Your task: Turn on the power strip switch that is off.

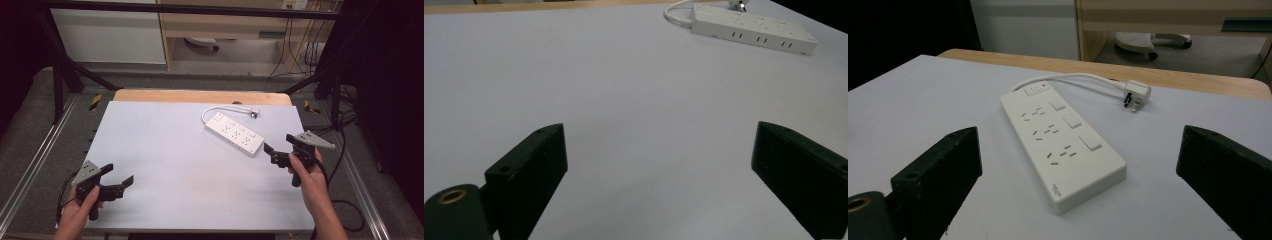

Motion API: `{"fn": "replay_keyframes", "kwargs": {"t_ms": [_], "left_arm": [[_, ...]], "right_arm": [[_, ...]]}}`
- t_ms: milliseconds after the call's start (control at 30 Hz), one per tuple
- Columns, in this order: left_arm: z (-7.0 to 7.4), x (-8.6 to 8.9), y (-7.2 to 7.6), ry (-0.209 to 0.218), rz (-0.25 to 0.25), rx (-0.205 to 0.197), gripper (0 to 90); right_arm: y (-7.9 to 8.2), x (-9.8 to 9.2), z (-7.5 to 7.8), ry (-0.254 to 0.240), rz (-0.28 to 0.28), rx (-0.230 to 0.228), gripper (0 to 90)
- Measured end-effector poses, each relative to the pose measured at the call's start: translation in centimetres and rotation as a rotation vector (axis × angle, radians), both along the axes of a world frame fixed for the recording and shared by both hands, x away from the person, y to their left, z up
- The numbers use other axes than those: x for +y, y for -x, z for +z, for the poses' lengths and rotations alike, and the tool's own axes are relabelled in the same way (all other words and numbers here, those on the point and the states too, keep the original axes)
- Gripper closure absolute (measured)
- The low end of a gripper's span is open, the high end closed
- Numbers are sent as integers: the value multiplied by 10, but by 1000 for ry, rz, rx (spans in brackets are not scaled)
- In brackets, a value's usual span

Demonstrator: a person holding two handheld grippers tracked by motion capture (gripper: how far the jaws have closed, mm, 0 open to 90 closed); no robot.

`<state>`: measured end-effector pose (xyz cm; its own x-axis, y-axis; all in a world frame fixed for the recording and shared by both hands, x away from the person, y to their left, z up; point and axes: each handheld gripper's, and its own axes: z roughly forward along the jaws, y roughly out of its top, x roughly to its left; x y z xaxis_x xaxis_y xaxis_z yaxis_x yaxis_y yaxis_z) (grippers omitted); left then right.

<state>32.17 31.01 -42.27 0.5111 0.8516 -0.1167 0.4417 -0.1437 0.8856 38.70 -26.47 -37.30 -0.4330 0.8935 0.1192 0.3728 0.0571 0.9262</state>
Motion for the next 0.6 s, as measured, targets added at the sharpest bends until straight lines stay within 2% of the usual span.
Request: {"fn": "replay_keyframes", "kwargs": {"t_ms": [300, 600], "left_arm": [[0, 1, 0, 3, 1, -1, 78], [1, 1, 1, 4, 1, -3, 78]], "right_arm": [[23, -18, -18, -2, -7, -60, 40], [28, -23, -41, 22, -5, -55, 35]]}}
